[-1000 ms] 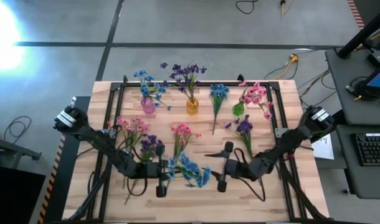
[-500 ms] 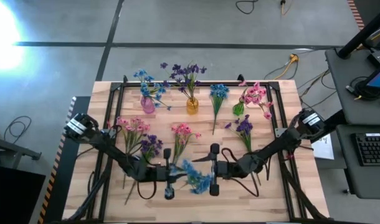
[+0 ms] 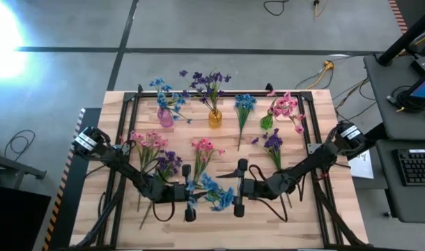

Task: Sort flowers into vase by color
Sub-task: Put the left blue flowers into the violet vase

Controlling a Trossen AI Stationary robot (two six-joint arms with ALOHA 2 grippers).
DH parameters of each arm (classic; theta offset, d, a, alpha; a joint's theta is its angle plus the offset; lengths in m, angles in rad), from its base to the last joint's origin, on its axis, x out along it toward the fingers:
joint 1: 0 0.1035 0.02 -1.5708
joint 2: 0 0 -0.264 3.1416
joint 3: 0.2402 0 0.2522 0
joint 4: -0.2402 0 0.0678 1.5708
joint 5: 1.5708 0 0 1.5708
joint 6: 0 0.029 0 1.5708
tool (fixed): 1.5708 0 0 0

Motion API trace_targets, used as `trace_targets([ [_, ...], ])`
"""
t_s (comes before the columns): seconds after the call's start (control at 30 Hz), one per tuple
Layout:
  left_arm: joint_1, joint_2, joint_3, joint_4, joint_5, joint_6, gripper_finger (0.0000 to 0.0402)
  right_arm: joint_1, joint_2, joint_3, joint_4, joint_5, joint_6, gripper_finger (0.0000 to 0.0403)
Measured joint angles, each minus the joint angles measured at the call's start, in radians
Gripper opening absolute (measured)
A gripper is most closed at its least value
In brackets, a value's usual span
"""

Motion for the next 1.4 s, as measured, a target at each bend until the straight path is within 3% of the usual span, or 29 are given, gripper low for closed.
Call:
trace_targets([
  [0.2,0.001,0.0,0.0,-0.002,-0.097,-0.002,0.0,-0.006,-0.013,0.0,-0.038,-0.076,0.07,0.0228],
  [0.43,0.0,0.0,-0.001,-0.006,-0.101,-0.002,0.0,-0.053,0.007,0.023,-0.036,-0.078,0.103,0.0228],
  [0.6,0.0,0.0,-0.001,-0.006,-0.101,-0.003,0.0,-0.072,0.024,0.051,-0.044,-0.153,0.095,0.0221],
  [0.73,0.0,0.0,-0.001,-0.006,-0.102,-0.003,0.0,-0.072,0.034,0.068,-0.047,-0.153,0.083,0.0183],
  [0.93,0.0,0.0,-0.001,-0.007,-0.137,-0.028,0.0006,-0.074,0.034,0.07,-0.057,-0.15,0.076,0.0079],
  [1.07,0.0,-0.002,-0.001,-0.008,-0.146,-0.086,0.0045,-0.075,0.034,0.07,-0.067,-0.15,0.061,0.0022],
  [1.23,-0.001,-0.003,-0.001,-0.006,-0.148,-0.105,0.0128,-0.074,0.001,0.069,-0.143,-0.142,0.057,0.0024],
  [1.4,0.0,-0.003,-0.001,-0.006,-0.149,-0.105,0.0198,-0.074,-0.089,0.096,-0.424,-0.05,0.104,0.0024],
])
